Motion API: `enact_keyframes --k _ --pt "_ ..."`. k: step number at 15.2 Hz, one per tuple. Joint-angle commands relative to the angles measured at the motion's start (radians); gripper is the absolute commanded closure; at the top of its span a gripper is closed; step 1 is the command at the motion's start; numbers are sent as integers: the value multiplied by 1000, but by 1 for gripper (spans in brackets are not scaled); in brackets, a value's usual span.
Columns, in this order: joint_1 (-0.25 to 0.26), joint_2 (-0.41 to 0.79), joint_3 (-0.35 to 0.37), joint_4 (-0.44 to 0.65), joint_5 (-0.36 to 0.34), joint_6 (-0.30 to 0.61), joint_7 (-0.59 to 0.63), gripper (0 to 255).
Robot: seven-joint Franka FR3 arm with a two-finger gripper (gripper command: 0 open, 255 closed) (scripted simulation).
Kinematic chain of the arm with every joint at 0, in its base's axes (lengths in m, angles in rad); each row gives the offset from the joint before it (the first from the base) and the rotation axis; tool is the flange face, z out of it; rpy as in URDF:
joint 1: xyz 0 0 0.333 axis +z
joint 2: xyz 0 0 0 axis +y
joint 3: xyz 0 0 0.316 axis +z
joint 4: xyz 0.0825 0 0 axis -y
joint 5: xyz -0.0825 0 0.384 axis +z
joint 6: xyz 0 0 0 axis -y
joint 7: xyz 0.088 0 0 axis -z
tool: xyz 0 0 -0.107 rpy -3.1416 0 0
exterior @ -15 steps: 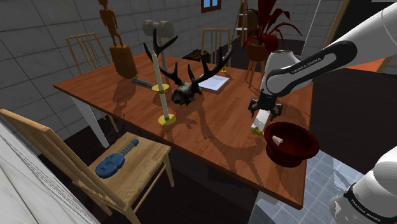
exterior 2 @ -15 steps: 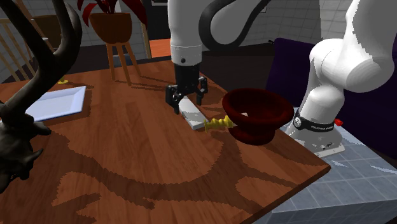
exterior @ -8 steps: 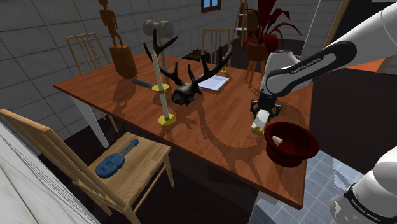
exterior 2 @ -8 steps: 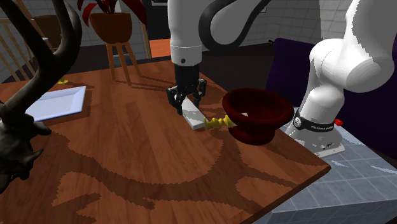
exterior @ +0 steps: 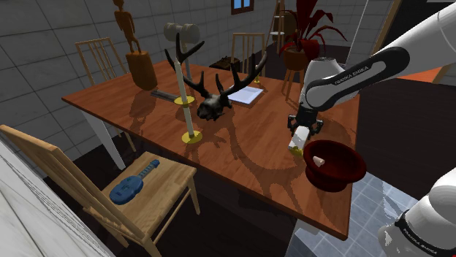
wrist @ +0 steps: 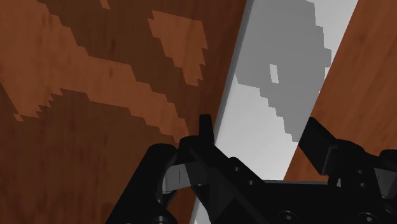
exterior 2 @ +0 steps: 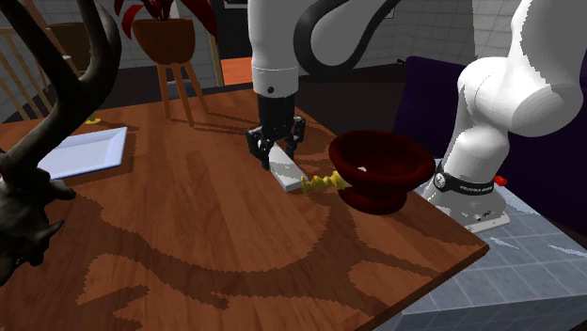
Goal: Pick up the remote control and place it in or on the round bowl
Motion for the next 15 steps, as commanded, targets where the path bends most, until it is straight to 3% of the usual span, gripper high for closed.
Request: enact_keyframes --k 1,15 --pt "0 -10 0 4 1 -15 -1 255" --pt "1 -122 -7 95 12 -218 -8 255"
